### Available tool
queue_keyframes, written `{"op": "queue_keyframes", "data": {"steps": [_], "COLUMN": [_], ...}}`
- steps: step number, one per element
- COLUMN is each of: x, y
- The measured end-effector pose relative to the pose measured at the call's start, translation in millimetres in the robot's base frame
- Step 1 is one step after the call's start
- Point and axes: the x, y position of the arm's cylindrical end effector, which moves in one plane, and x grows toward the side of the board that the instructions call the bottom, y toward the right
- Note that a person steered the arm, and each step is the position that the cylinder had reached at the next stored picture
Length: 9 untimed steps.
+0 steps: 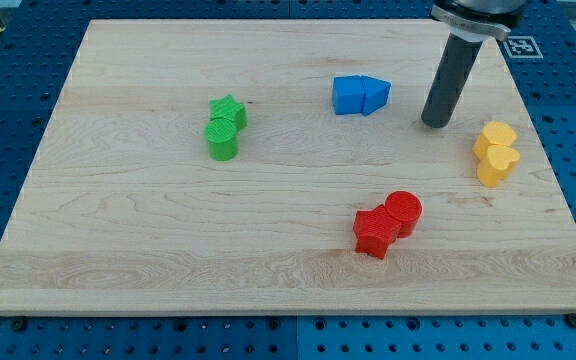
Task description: Separate the blue blocks from each other
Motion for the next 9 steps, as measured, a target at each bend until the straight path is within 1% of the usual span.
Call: {"op": "queue_keyframes", "data": {"steps": [1, 2, 4, 5, 7, 8, 9], "x": [-26.4, -39.4, -39.8, -39.6, -38.7, -38.7, -38.6], "y": [0.0, 0.0, -2.3, -31.3, -119.6, -147.5, -151.3]}}
